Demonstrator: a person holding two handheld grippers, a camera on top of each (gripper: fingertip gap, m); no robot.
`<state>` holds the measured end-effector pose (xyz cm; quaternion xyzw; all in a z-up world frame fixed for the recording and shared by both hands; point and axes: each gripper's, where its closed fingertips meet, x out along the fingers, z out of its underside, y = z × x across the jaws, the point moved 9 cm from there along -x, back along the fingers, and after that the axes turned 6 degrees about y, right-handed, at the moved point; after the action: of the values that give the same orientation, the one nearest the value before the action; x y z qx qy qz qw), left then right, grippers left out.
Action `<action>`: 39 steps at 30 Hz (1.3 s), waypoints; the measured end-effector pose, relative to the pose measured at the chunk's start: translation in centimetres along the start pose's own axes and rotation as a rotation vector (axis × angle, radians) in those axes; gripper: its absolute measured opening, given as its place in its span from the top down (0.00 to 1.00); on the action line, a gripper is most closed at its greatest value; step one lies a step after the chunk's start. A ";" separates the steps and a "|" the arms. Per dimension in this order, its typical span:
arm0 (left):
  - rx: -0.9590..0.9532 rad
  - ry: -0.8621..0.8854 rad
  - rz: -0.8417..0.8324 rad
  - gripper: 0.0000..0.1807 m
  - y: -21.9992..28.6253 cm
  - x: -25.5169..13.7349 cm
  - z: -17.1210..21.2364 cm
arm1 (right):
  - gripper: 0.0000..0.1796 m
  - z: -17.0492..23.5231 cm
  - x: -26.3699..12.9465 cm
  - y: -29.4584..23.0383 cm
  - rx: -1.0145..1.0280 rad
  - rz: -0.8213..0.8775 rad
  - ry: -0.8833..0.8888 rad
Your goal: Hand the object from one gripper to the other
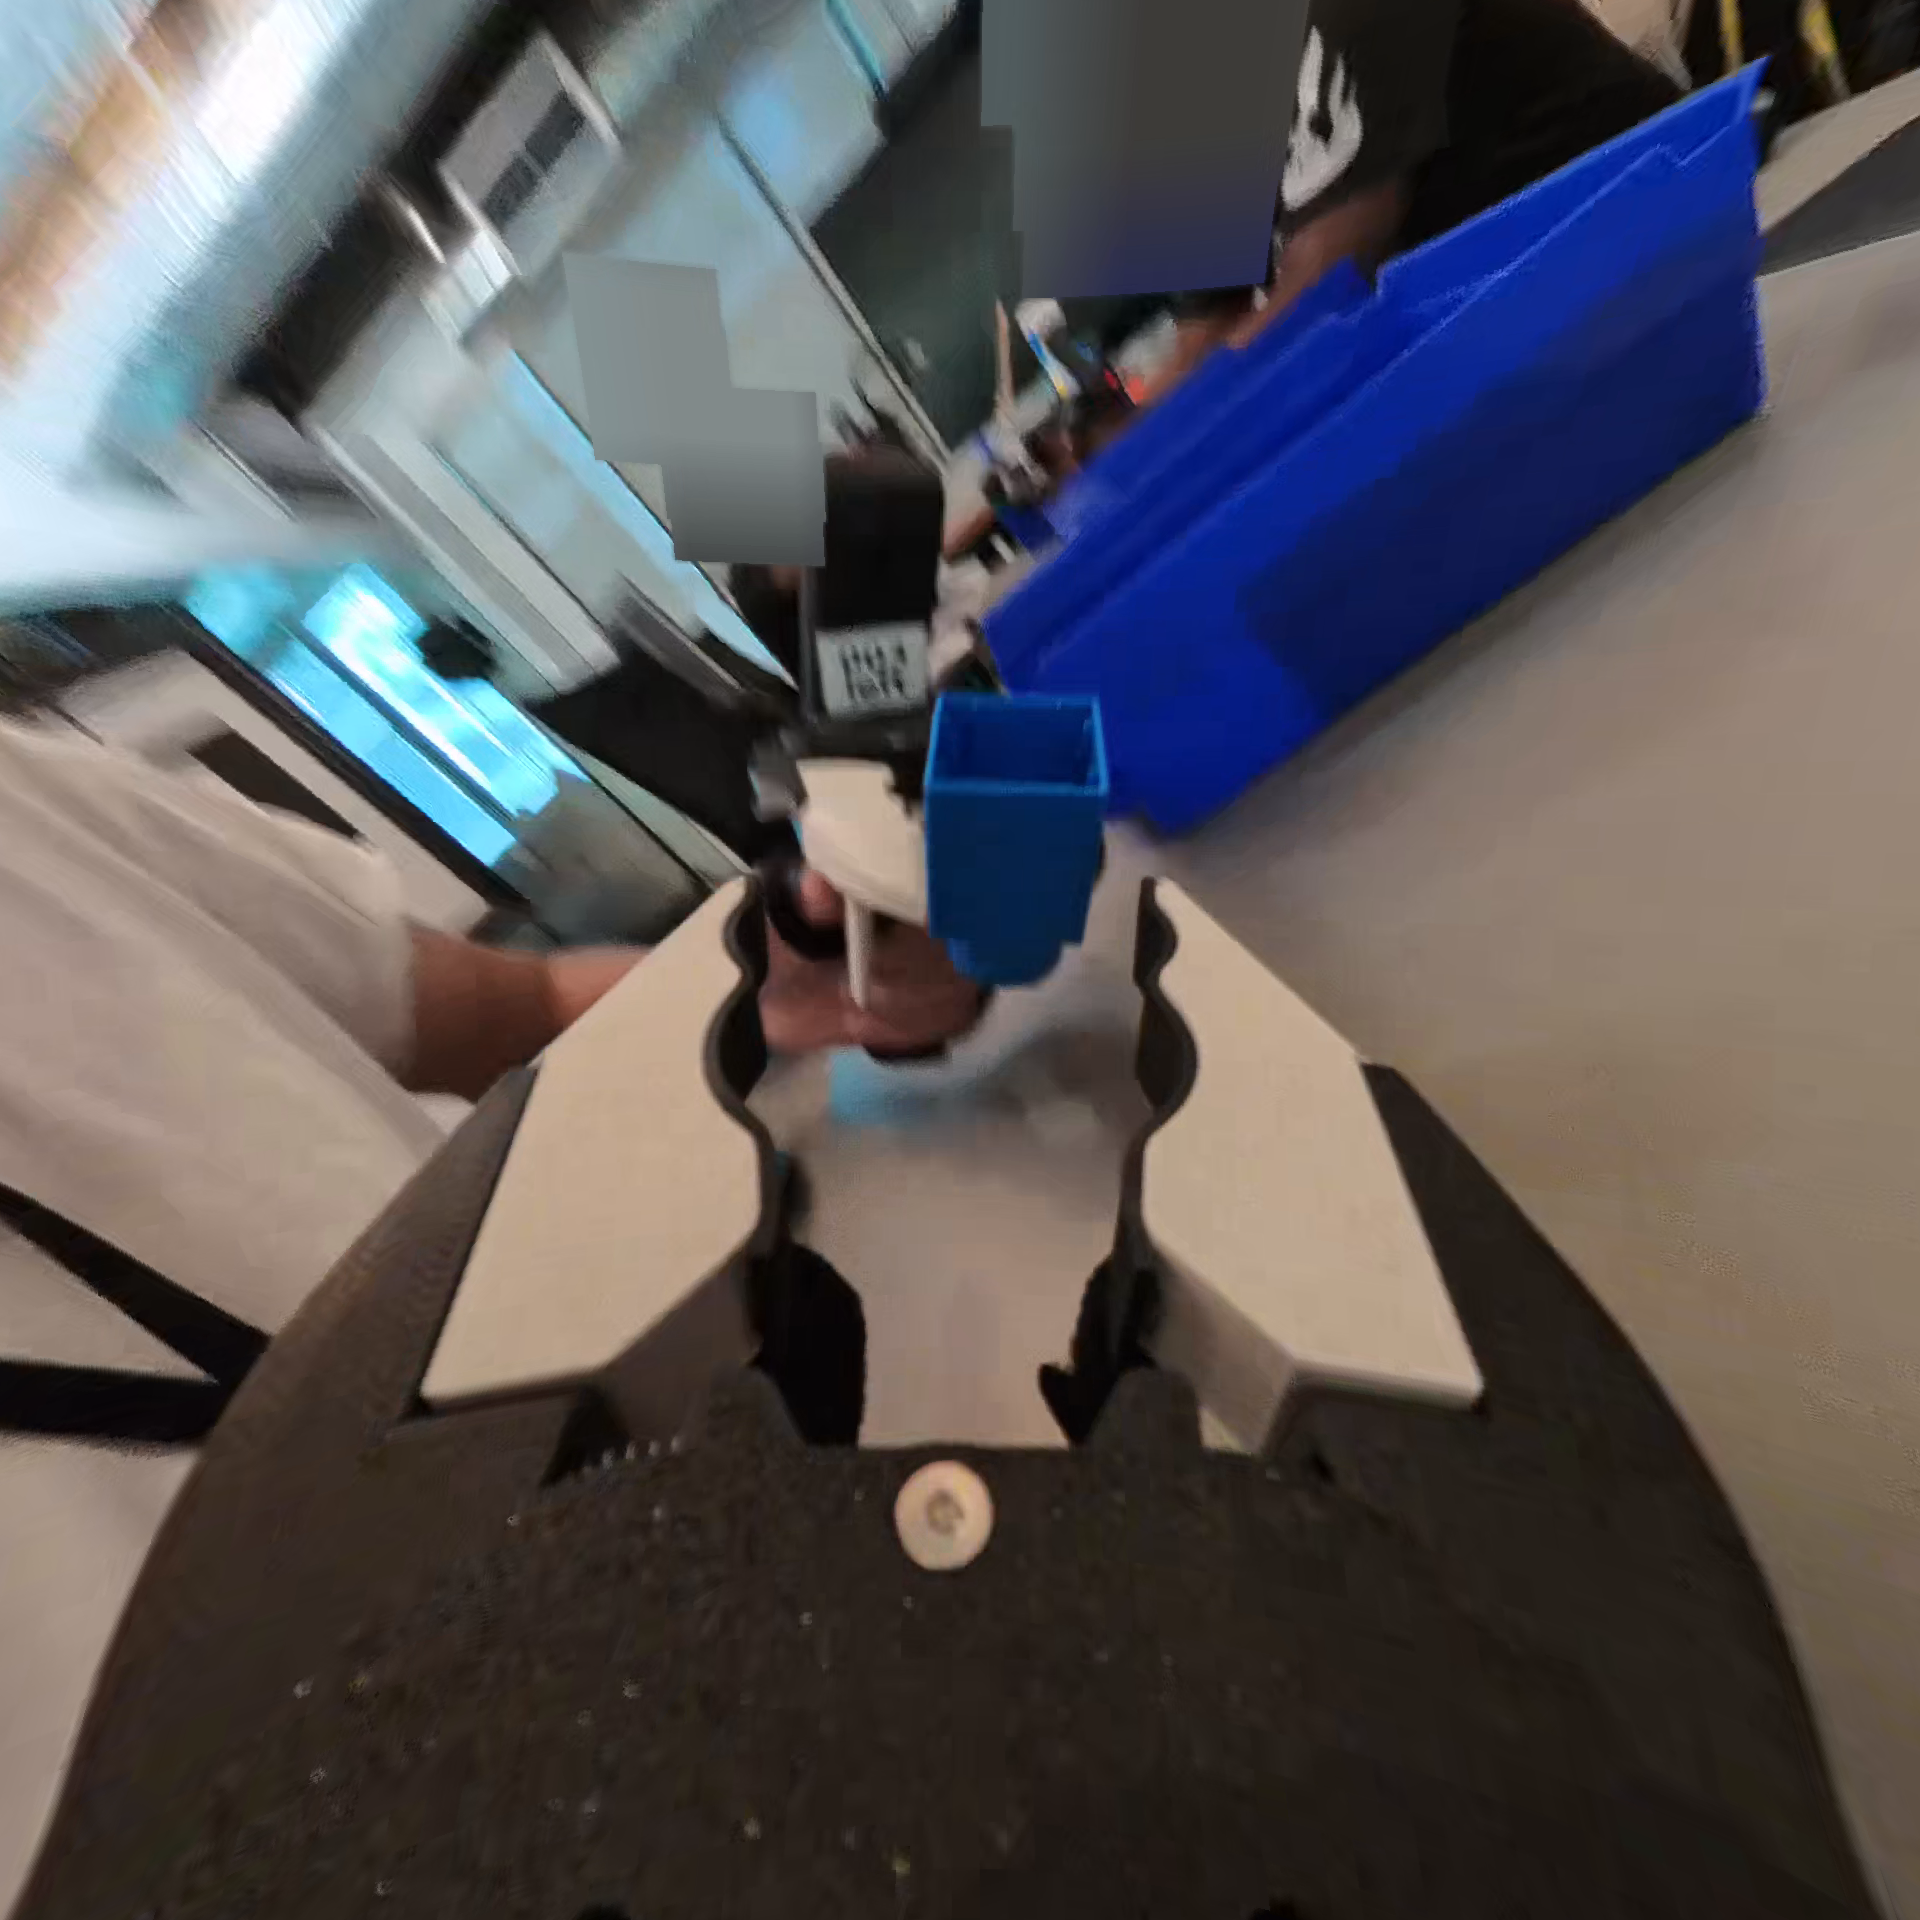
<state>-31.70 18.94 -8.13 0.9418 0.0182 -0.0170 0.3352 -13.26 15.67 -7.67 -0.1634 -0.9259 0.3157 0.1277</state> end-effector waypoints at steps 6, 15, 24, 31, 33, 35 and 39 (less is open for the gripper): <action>-0.048 0.022 0.026 0.85 0.5 1.4 1.1 | 0.81 0.1 0.3 0.6 0.053 0.020 0.078; 0.021 0.028 -0.122 0.74 -0.6 -0.7 -0.6 | 0.81 0.1 0.0 0.0 -0.404 0.252 -0.090; 0.042 -0.191 -0.298 0.82 1.8 -0.3 -1.1 | 0.81 3.3 3.4 -3.3 -1.247 0.547 -0.422; 0.189 -0.291 -0.338 0.99 1.9 0.2 -0.3 | 0.81 4.8 4.2 -4.6 -1.370 0.516 -0.411; 0.229 -0.285 -0.354 0.99 1.8 0.0 -0.6 | 0.78 4.8 3.9 -4.4 -1.382 0.565 -0.344; 0.191 -0.215 -0.326 0.99 1.3 -0.8 -1.3 | 0.72 4.6 3.4 -4.2 -1.335 0.561 -0.338; 0.002 -0.001 -0.067 0.99 -0.2 -3.0 -2.7 | 0.65 2.2 1.4 -4.0 -0.959 0.423 -0.192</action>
<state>-34.61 20.71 -6.04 0.9410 0.0496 -0.0287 0.3336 -16.19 12.02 -6.66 -0.3570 -0.9206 -0.1107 -0.1132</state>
